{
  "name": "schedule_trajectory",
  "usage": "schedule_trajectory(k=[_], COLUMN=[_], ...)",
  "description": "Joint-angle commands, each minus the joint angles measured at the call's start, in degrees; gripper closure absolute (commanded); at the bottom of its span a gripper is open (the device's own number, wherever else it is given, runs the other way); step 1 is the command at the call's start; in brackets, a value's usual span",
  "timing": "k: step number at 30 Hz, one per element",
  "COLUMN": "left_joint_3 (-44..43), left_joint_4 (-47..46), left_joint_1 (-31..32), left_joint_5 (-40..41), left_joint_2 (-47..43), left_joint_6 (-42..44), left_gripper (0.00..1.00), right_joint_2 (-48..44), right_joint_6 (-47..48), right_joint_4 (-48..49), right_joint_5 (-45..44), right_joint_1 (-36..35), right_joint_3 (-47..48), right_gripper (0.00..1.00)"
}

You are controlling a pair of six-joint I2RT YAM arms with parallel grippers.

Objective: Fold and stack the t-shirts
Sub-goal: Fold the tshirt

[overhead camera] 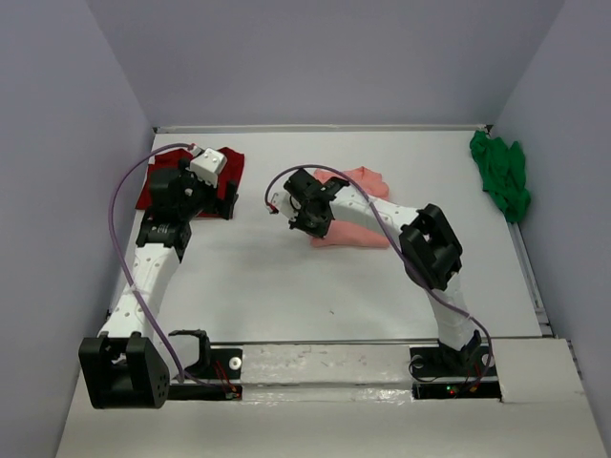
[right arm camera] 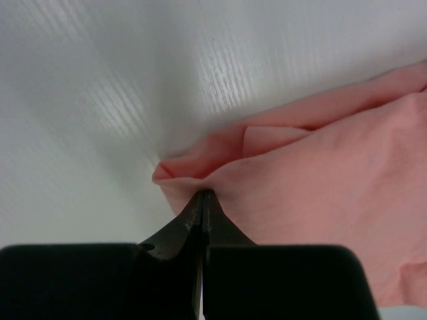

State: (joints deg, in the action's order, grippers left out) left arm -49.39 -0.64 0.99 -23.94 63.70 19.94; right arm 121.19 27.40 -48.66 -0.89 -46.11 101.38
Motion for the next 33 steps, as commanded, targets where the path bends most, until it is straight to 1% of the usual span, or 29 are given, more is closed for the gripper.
schedule_trajectory(k=[1, 3, 6, 10, 11, 13, 14, 16, 17, 18, 22, 27, 33], left_joint_3=[0.52, 0.69, 0.69, 0.61, 0.52, -0.01, -0.18, -0.36, -0.27, -0.19, -0.27, -0.62, -0.45], left_joint_4=[-2.78, -2.87, -2.96, -3.4, -3.49, -3.4, -3.4, -3.4, -3.4, -3.4, -3.57, -3.49, -3.57], left_joint_1=[-0.2, -0.2, -0.2, -0.2, -0.2, -0.2, -0.2, -0.2, -0.2, -0.2, -0.2, -0.2, -0.2], left_joint_5=[-2.07, -2.6, -3.3, -4.18, -4.44, -4.88, -5.23, -5.5, -5.59, -5.59, -5.59, -5.67, -5.59], left_joint_2=[-3.75, -4.29, -4.11, -3.23, -3.06, -2.53, -2.27, -2.27, -2.35, -2.53, -2.62, -2.27, -2.18], left_joint_6=[-1.13, -1.31, -1.57, -1.93, -2.01, -2.28, -2.45, -2.72, -2.8, -2.81, -2.98, -3.16, -3.16], left_gripper=[0.01, 0.01, 0.01, 0.01, 0.01, 0.01, 0.01, 0.01, 0.01, 0.01, 0.01, 0.01, 0.01], right_joint_2=[4.58, 7.13, 7.4, 5.38, 4.85, 2.67, 1.87, 0.03, -1.9, -2.88, -6.83, -8.25, -7.37], right_joint_6=[0.82, 0.55, 0.29, 0.38, 0.46, 0.73, 1.08, 1.17, 1.43, 1.43, 1.52, 0.9, -0.5], right_joint_4=[4.98, 3.59, 2.17, 1.12, 1.03, 0.85, 0.76, 0.59, 0.59, 0.59, 0.5, -1.6, -2.4], right_joint_5=[-0.53, 1.23, 4.21, 3.88, 3.18, 1.24, -0.68, -1.83, -2.8, -3.07, -4.12, -1.85, 0.44], right_joint_1=[-0.04, -0.04, -0.04, -0.04, -0.04, -0.04, -0.04, -0.04, -0.04, -0.04, -0.04, -0.04, -0.04], right_joint_3=[-0.31, 1.0, 1.97, 2.68, 2.85, 2.94, 2.94, 2.94, 2.68, 2.42, 1.89, 1.71, -1.89], right_gripper=[1.0, 1.0, 1.0, 1.0, 0.98, 0.89, 0.81, 0.73, 0.66, 0.62, 0.51, 0.5, 0.5])
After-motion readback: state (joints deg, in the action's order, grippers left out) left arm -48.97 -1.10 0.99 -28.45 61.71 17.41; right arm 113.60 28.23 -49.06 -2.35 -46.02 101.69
